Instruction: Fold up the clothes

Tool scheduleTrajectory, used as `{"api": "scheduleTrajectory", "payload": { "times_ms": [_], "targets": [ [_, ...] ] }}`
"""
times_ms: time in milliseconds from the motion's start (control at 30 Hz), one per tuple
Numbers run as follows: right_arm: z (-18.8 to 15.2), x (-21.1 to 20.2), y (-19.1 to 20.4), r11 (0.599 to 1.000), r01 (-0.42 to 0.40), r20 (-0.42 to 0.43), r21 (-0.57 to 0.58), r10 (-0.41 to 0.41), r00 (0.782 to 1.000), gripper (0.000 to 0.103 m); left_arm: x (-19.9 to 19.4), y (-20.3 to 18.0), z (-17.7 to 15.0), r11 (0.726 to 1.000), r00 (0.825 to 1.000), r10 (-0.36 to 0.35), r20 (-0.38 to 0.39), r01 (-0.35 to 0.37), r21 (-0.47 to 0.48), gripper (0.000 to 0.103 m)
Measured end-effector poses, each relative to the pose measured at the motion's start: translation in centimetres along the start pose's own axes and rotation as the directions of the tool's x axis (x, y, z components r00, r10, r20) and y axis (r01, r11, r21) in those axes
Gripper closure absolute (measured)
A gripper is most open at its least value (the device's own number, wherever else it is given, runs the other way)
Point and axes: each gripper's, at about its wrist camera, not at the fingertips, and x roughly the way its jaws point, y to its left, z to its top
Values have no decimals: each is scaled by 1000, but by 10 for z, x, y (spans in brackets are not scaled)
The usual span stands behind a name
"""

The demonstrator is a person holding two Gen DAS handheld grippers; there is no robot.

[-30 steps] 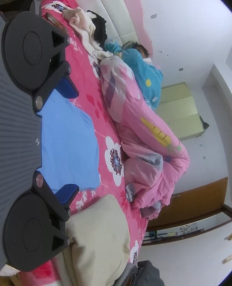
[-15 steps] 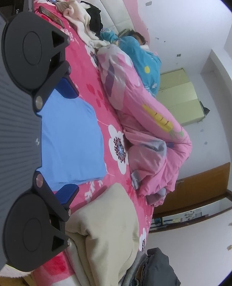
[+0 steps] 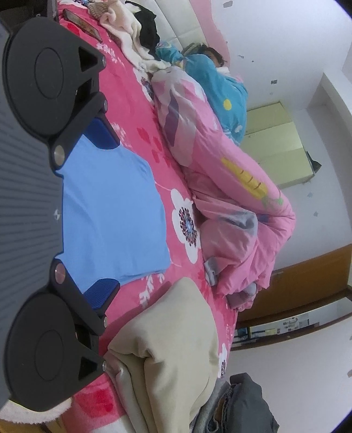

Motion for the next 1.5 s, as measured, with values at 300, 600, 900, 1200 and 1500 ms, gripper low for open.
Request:
{"api": "scheduleTrajectory", "payload": {
  "times_ms": [300, 600, 900, 1200, 1500],
  "targets": [
    [-3, 4, -3, 997, -20, -72, 80, 26, 997, 0, -7, 0, 0, 1000, 1000, 21, 22, -21, 3, 0],
    [0, -1, 10, 999, 4, -81, -49, -8, 997, 0, -11, 3, -1, 999, 998, 46, 31, -45, -8, 0],
    [5, -2, 6, 999, 9, -78, -40, -13, 997, 0, -13, 7, -4, 998, 999, 35, 17, -34, -53, 0],
    [6, 2, 2, 1000, 8, -117, -18, -10, 993, 0, -13, 11, -3, 997, 999, 35, 3, -34, -66, 0],
    [10, 2, 4, 1000, 3, -135, -27, -7, 991, 0, -9, 7, 10, 998, 999, 52, -3, -52, -46, 0]
  ]
}}
